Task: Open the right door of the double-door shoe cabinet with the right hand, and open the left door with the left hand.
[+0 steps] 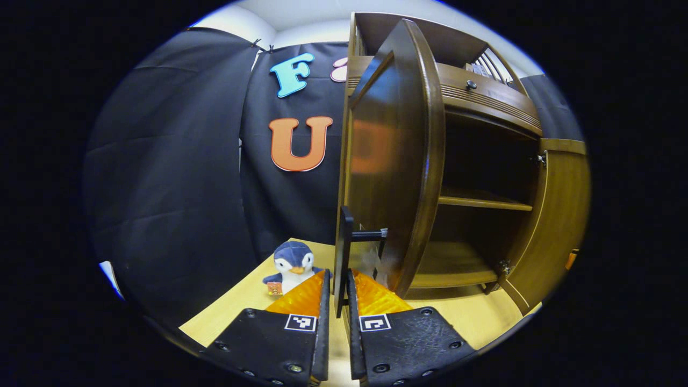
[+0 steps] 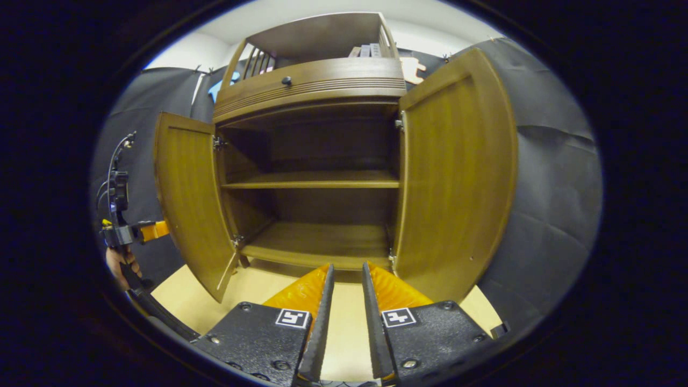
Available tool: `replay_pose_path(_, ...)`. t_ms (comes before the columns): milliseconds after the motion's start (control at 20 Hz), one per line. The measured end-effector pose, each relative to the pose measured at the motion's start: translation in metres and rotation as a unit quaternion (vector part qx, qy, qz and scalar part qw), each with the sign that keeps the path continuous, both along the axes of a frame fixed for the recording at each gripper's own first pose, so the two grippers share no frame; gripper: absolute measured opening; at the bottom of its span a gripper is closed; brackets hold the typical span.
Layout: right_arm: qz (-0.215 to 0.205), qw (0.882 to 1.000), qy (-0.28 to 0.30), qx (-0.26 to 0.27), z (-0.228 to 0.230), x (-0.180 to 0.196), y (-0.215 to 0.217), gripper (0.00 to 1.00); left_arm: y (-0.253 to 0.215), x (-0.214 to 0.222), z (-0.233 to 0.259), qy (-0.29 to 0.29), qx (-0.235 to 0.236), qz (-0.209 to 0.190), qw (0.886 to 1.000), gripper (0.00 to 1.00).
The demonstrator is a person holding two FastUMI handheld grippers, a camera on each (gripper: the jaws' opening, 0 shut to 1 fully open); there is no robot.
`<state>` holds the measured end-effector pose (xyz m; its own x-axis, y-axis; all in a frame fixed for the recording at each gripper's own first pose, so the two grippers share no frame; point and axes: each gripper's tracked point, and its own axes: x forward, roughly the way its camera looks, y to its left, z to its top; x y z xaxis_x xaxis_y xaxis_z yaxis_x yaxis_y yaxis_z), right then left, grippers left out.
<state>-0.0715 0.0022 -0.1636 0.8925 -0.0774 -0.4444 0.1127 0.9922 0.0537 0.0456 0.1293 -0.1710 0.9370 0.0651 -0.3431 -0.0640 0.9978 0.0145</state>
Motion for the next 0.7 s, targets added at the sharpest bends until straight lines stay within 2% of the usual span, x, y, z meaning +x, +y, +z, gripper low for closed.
replay_pose_path(50, 0.006, 1.000, -0.001, -0.001, 0.001, 0.003, 0.005, 0.35, 0.007, -0.001, -0.001, 0.000, 0.005, 0.005, 1.000, 0.24)
replay_pose_path(100, 0.011, 1.000, -0.002, -0.002, 0.000, 0.004, 0.009, 0.36, 0.011, -0.007, 0.003, 0.000, 0.004, 0.005, 1.000, 0.08)
replay_pose_path(500, 0.039, 0.999, 0.000, -0.004, 0.002, 0.021, 0.041, 0.35, 0.050, -0.019, 0.006, -0.004, 0.012, 0.026, 1.000, 0.09)
replay_pose_path(700, 0.051, 0.999, -0.002, -0.006, 0.004, 0.026, 0.052, 0.39, 0.067, -0.036, 0.016, -0.011, 0.019, 0.045, 0.999, 0.09)
